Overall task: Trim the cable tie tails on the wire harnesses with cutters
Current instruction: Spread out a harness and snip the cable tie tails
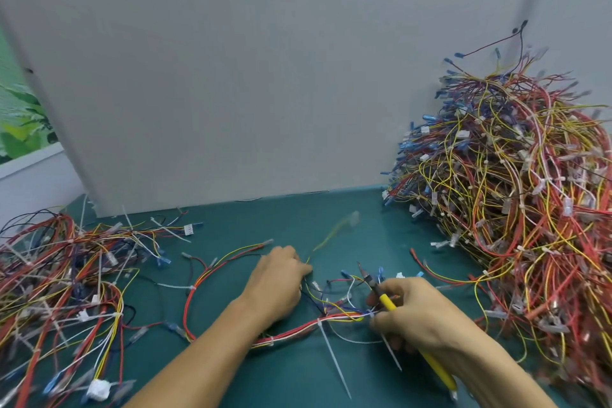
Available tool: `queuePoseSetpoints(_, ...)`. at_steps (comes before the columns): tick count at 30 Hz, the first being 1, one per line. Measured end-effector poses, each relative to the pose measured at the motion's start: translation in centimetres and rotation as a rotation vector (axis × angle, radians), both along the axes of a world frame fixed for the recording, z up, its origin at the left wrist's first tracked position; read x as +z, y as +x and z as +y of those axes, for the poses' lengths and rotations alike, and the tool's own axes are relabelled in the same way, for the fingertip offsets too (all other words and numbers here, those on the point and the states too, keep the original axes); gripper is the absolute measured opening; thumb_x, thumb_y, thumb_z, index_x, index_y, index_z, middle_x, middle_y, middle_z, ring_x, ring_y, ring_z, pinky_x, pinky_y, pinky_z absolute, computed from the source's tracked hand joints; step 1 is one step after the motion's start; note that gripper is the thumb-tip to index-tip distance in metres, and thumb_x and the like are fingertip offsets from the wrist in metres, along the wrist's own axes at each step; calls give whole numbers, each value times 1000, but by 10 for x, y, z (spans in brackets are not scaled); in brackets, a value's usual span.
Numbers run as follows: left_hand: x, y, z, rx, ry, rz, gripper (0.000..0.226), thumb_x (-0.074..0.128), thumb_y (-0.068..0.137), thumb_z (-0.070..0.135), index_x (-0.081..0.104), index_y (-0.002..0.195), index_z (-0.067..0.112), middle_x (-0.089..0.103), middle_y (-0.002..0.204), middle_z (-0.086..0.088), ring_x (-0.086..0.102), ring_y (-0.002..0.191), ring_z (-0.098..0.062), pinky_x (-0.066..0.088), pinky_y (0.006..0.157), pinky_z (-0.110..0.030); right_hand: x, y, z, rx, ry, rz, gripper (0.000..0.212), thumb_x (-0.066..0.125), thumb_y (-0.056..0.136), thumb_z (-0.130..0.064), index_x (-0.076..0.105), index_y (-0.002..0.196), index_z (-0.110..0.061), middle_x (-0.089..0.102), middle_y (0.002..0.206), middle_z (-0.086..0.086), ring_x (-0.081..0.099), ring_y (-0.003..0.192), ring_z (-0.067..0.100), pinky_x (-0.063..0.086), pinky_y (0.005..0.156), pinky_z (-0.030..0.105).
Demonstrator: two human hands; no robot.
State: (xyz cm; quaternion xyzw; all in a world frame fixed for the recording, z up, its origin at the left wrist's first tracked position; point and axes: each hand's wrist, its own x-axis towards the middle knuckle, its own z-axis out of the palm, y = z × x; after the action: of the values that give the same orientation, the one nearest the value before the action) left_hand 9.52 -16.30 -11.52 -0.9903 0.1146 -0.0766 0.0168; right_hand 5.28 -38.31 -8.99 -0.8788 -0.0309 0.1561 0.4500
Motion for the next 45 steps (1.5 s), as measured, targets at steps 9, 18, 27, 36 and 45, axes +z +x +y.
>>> queuePoseSetpoints(9,9,-56,-22,-337,-586,-266,25,57,78,8,69,100,14,57,100,-2,53,95,-15,39,87,-14,5,0,3,-37,195,99,9,65,80,-4,66,89,-5,59,55,1,53,46,15,38,46,25)
queuePoseSetpoints(18,-8,-70,-46,-468,-440,-256,23,74,75,31,67,86,12,66,92,2,60,85,-22,49,76,-29,9,-2,2,75,322,245,14,60,72,4,67,84,1,62,58,13,55,47,20,42,46,23)
queuePoseSetpoints(27,-19,-69,-51,-352,-684,-138,9,60,85,19,68,87,14,65,84,0,57,80,-16,46,75,-26,3,5,-10,39,346,321,20,56,90,-4,64,108,-8,65,75,18,66,65,33,57,65,39)
queuePoseSetpoints(36,-20,-70,-46,-513,-497,-119,33,53,84,6,71,109,17,58,103,-7,56,92,-21,45,81,-22,12,7,-20,-66,479,305,22,54,96,-36,63,111,-22,70,80,20,70,75,37,56,68,41)
queuePoseSetpoints(45,-21,-70,-50,-474,-367,-265,11,64,77,4,66,85,11,57,94,-6,55,79,-21,50,66,-27,17,3,-19,-153,432,270,33,55,69,-2,54,102,-5,53,72,14,58,63,29,53,71,44)
